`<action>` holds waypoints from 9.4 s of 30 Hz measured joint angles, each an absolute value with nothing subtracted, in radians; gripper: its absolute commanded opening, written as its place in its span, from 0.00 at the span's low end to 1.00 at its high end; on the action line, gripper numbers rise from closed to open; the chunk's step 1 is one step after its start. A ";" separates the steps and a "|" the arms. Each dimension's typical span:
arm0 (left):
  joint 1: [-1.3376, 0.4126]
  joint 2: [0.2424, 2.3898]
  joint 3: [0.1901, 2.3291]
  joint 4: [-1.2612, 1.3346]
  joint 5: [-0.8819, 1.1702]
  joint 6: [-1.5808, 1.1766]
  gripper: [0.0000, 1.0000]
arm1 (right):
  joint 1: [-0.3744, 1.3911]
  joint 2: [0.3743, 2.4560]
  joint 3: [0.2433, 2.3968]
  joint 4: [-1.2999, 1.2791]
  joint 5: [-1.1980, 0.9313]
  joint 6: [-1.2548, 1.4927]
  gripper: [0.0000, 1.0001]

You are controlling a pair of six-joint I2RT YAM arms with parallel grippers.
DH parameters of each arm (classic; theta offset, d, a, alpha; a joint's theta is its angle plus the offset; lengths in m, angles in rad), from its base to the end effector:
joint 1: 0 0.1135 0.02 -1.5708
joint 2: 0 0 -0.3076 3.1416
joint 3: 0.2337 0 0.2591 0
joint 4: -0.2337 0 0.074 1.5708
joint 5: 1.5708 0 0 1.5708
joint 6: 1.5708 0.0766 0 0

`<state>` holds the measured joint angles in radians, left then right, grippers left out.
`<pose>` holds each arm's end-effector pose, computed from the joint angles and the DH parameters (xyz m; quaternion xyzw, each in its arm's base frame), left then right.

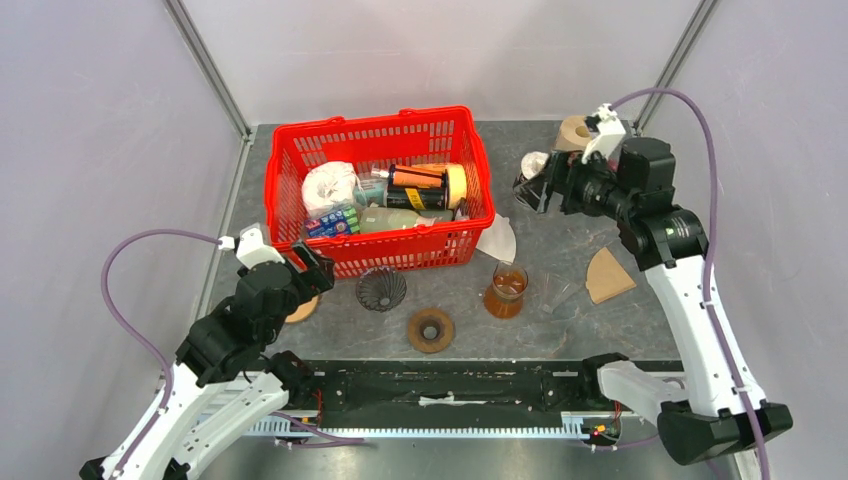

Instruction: Place the coffee filter in the dripper

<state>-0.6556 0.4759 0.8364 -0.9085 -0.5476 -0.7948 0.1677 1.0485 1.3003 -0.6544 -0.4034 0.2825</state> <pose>0.0879 -0.0173 0.3269 -0.1904 0.8283 -0.1361 0.5090 0.2204 0.0678 0.4444 -0.0634 0.8223 0.2835 0.4893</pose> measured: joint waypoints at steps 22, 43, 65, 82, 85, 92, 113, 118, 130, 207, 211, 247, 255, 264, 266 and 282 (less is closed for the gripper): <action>-0.656 0.447 0.802 -0.896 -0.537 -0.812 0.95 | 1.200 1.345 1.399 -0.812 -0.112 -0.123 0.97; -0.656 0.395 0.756 -0.902 -0.520 -0.826 0.95 | 1.274 1.575 1.034 -0.543 -0.046 -0.237 0.84; -0.656 0.377 0.739 -0.903 -0.513 -0.833 0.95 | 1.281 1.728 1.007 -0.402 -0.002 -0.229 0.41; -0.656 0.365 0.730 -0.902 -0.514 -0.834 0.95 | 1.279 1.468 1.008 -0.422 0.085 -0.071 0.12; -0.656 0.361 0.730 -0.902 -0.514 -0.836 0.95 | 1.279 1.419 1.068 -0.512 0.144 0.002 0.13; -0.656 0.342 0.730 -0.902 -0.514 -0.841 0.95 | 1.238 1.372 1.205 -0.777 0.302 0.203 0.14; -0.656 0.340 0.730 -0.902 -0.513 -0.842 0.95 | 0.807 1.311 1.230 -1.007 0.231 0.336 0.19; -0.656 0.340 0.729 -0.902 -0.513 -0.842 0.95 | 0.769 1.355 1.230 -1.007 0.167 0.327 0.20; -0.656 0.340 0.725 -0.903 -0.513 -0.844 0.95 | 0.748 1.399 1.230 -0.999 0.102 0.309 0.35; -0.733 0.785 0.414 -0.466 -0.394 -1.020 0.08 | 0.748 0.791 0.989 -0.824 0.529 0.513 0.97; -0.737 0.746 0.414 -0.473 -0.397 -1.027 0.02 | 0.748 0.787 0.989 -0.824 0.530 0.516 0.97; -0.910 1.169 1.041 -0.148 0.233 -0.738 0.02 | 0.746 0.684 1.077 -0.936 0.640 0.504 0.97; -0.922 1.466 1.246 -0.174 0.207 -0.709 0.02 | 0.746 0.754 1.128 -1.004 0.682 0.586 0.97; -0.951 1.553 1.333 -0.257 0.128 -0.669 0.02 | 0.746 0.775 1.147 -1.011 0.675 0.603 0.97; -0.956 1.567 1.340 -0.268 0.121 -0.664 0.02 | 0.746 0.775 1.147 -1.011 0.671 0.606 0.97; -0.990 1.628 1.364 -0.350 0.031 -0.665 0.02 | 0.737 0.867 1.105 -0.977 0.548 0.612 0.84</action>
<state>-0.9901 1.6279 1.3643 -0.3496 0.0311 -0.6651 0.7368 0.8673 1.1053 -0.9771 0.5480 0.6125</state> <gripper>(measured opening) 0.149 0.896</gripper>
